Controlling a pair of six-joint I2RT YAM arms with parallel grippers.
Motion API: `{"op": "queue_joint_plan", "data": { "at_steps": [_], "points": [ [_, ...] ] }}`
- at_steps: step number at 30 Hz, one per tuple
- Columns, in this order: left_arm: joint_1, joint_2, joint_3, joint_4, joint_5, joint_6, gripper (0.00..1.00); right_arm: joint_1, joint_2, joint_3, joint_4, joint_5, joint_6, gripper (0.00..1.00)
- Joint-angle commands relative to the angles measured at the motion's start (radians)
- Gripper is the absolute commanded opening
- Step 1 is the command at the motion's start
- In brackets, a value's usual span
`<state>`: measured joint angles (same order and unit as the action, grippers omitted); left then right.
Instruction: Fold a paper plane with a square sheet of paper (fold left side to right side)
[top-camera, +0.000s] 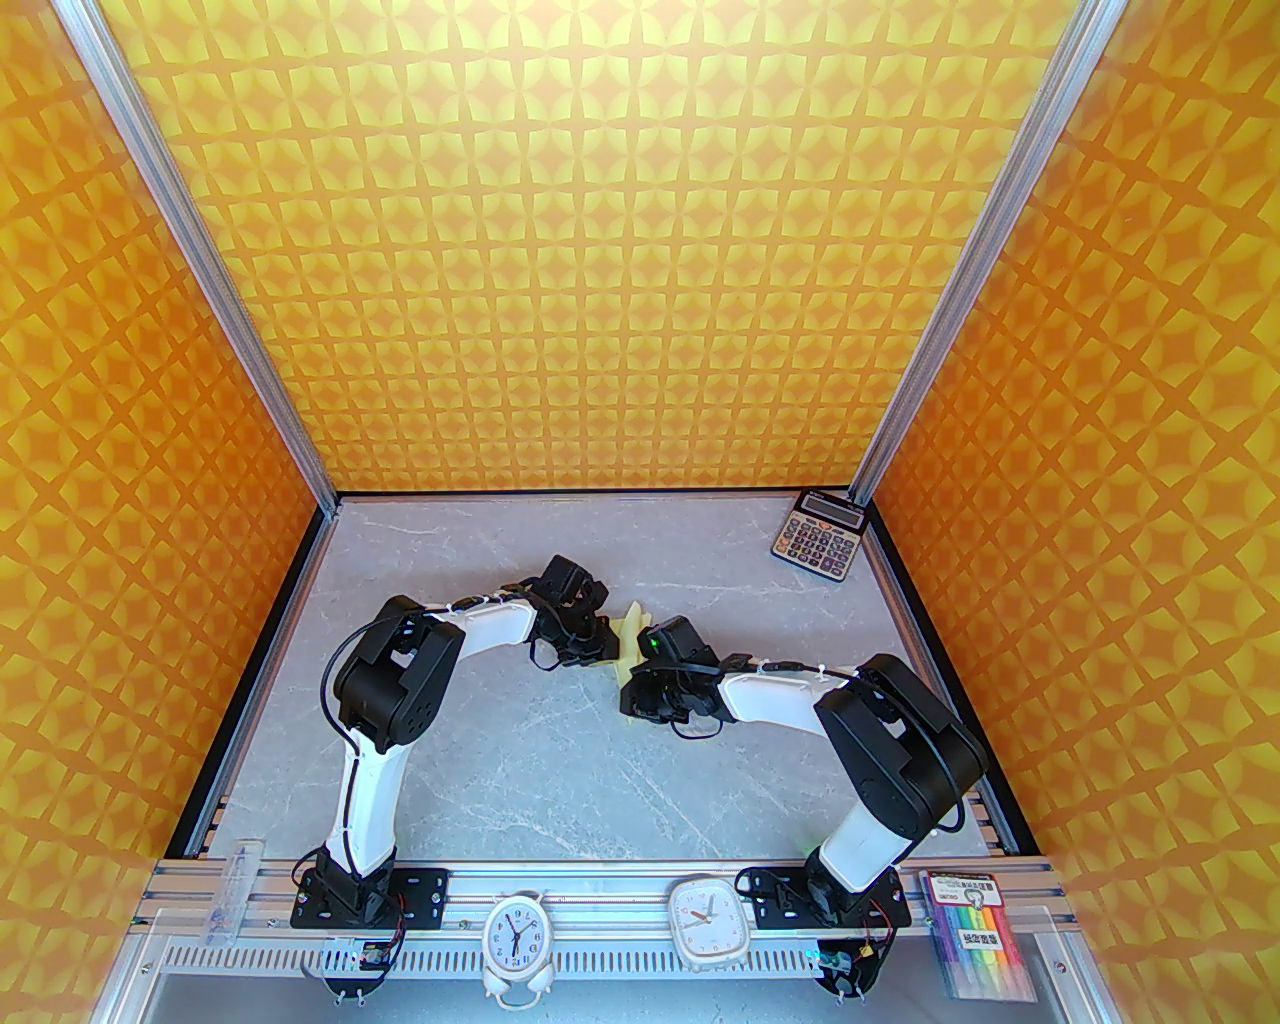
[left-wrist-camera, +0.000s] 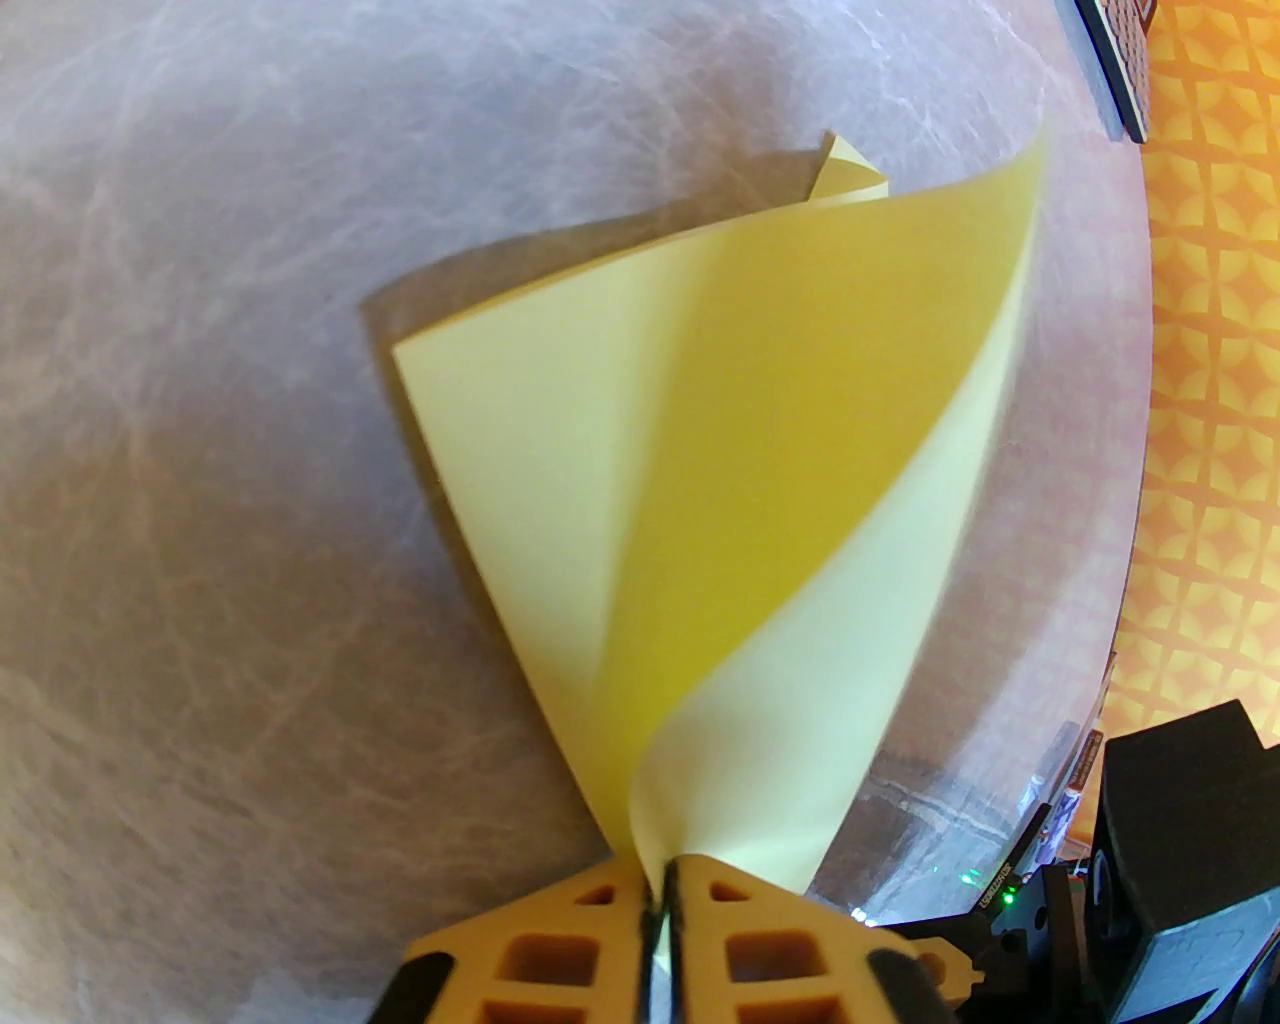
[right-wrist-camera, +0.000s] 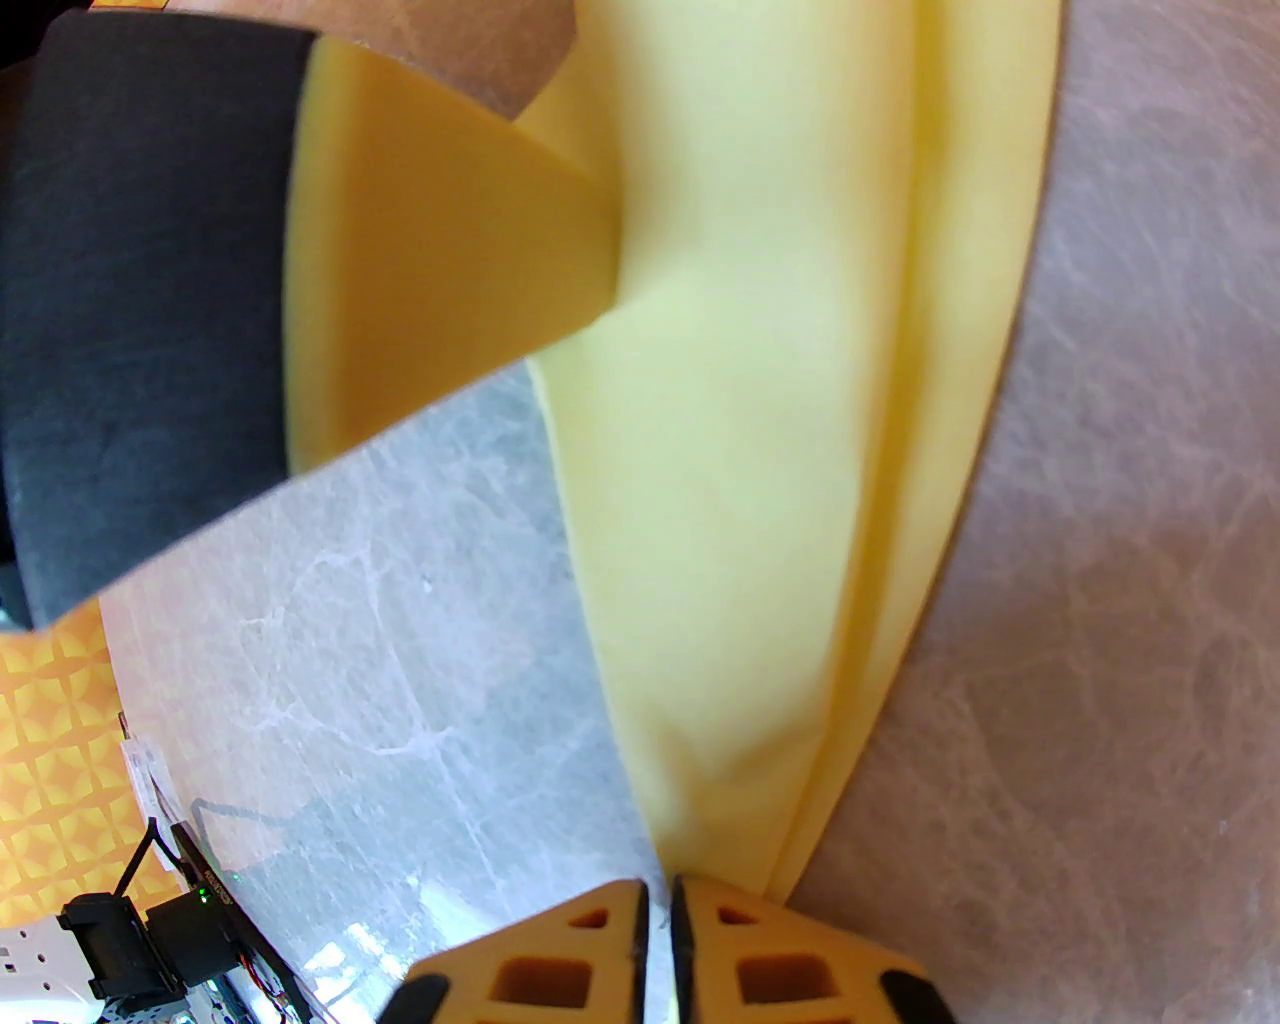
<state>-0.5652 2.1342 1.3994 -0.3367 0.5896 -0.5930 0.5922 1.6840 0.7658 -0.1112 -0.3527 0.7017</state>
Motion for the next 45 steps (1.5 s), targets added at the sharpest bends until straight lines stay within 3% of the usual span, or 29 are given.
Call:
{"op": "queue_joint_plan", "data": {
  "at_steps": [1, 4, 6, 11, 26, 45],
  "points": [
    [-0.008, 0.024, 0.034, -0.023, -0.013, 0.029, 0.09, -0.007, 0.042, -0.022, -0.061, 0.018, -0.006, 0.15],
    [-0.008, 0.023, 0.031, -0.024, -0.013, 0.026, 0.09, -0.009, 0.003, -0.002, -0.078, 0.019, -0.016, 0.17],
    [-0.007, 0.017, 0.022, -0.016, -0.013, 0.02, 0.09, -0.019, -0.054, 0.008, -0.093, 0.043, -0.015, 0.26],
    [-0.008, 0.006, 0.006, -0.007, -0.013, 0.016, 0.09, -0.075, -0.119, 0.049, -0.141, 0.06, -0.022, 0.28],
    [-0.012, -0.005, 0.001, -0.007, -0.013, 0.007, 0.09, -0.138, 0.075, 0.171, -0.106, 0.026, -0.045, 0.29],
    [-0.023, 0.026, 0.073, -0.056, -0.013, 0.049, 0.08, -0.138, 0.145, 0.203, -0.082, -0.031, -0.068, 0.26]
  ]
}}
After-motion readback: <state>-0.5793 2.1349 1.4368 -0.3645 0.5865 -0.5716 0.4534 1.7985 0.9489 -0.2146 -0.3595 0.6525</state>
